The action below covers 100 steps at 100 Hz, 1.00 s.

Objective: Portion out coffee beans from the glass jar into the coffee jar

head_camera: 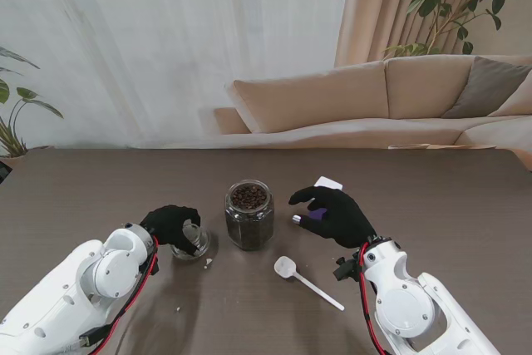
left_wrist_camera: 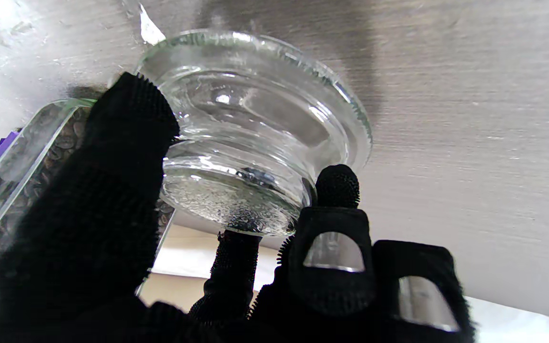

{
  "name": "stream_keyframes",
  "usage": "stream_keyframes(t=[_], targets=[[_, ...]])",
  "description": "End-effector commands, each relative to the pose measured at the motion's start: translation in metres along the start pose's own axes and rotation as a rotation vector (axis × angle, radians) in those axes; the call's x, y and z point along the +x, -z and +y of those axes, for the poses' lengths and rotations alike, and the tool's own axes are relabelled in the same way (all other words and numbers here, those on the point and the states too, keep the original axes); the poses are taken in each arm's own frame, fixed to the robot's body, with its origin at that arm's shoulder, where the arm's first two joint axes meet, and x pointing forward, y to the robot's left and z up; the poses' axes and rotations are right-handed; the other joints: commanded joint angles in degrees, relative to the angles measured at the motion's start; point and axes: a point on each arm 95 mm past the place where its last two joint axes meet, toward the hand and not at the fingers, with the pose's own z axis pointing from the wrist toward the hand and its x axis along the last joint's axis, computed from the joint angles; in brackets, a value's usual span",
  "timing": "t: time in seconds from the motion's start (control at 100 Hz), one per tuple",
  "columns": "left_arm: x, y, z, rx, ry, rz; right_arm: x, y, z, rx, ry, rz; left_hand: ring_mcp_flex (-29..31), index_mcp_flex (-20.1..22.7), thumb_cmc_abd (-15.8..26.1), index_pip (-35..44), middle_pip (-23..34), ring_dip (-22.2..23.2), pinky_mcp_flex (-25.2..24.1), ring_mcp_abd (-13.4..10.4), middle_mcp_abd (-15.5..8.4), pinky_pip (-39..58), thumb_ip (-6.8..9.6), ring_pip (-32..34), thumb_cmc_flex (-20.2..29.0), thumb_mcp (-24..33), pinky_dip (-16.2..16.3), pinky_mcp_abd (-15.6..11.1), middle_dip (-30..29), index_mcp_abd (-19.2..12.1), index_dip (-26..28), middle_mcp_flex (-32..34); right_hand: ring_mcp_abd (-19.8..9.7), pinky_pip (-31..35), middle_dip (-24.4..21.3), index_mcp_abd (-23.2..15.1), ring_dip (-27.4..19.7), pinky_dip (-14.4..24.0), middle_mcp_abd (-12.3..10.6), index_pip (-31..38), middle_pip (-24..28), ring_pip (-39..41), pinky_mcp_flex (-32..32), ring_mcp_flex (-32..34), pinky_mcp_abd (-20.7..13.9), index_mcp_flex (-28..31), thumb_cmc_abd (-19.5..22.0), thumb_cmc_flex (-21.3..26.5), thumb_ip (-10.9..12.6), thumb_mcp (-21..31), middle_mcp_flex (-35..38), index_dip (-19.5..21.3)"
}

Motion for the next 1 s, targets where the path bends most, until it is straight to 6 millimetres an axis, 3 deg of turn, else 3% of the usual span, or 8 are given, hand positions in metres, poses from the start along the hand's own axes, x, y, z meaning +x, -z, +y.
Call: stream_keyframes(t=[0.0,0.35,0.68,0.99], targets=[[0.005,0.001,-0.01,-0.002,-0.005,0.017,0.001,0.0,-0.004,0.018,-0.007,0.001,0.0,8.8,4.7,34.1,3.1,-0.5,1.8,1.2,-11.0,15.7,3.95,3.1,11.7,21.7,1.1,-0.7,0.4,1.8,2.9,7.2,0.0,0.7,0.3,0.2,0.6,0.9,0.6,0.0,-0.2,0.4,-22.8,0.4,0.2,0.5,1.1,0.7,-0.4,-1.5,-0.1,0.0],[0.023,0.008,-0.063,0.026,-0.047,0.081,0.001,0.0,-0.005,0.019,-0.009,-0.001,0.0,8.8,4.5,34.0,3.3,-0.5,1.8,1.2,-11.2,16.0,4.06,3.4,11.4,22.1,1.2,-0.7,0.5,1.7,3.1,7.4,0.1,0.7,0.3,0.3,0.5,0.9,0.7,0.0,-0.2,0.4,-22.8,0.2,0.2,0.5,1.1,0.8,-0.4,-1.5,-0.1,0.0],[0.057,0.011,-0.119,0.039,-0.114,0.167,0.0,-0.001,-0.004,0.014,-0.011,-0.002,0.0,8.6,4.5,34.1,3.5,-0.6,1.8,1.1,-11.5,16.0,4.11,3.5,11.1,22.3,1.1,-0.7,0.6,1.6,3.5,7.4,0.1,0.7,0.2,0.4,0.5,0.9,0.6,0.1,-0.2,0.4,-22.8,0.3,0.2,0.6,1.1,0.8,-0.4,-1.5,-0.2,-0.1],[0.088,-0.003,-0.146,0.028,-0.141,0.239,-0.002,-0.002,0.0,-0.001,-0.01,-0.011,0.0,8.2,4.8,34.0,3.5,-0.6,1.9,1.0,-11.6,15.9,4.06,3.5,10.9,22.2,1.0,-0.9,0.6,1.4,3.8,7.1,0.0,0.7,0.2,0.4,0.5,0.8,0.6,0.0,-0.2,0.4,-22.9,0.2,0.2,0.6,1.1,0.8,-0.4,-1.5,-0.1,-0.1]])
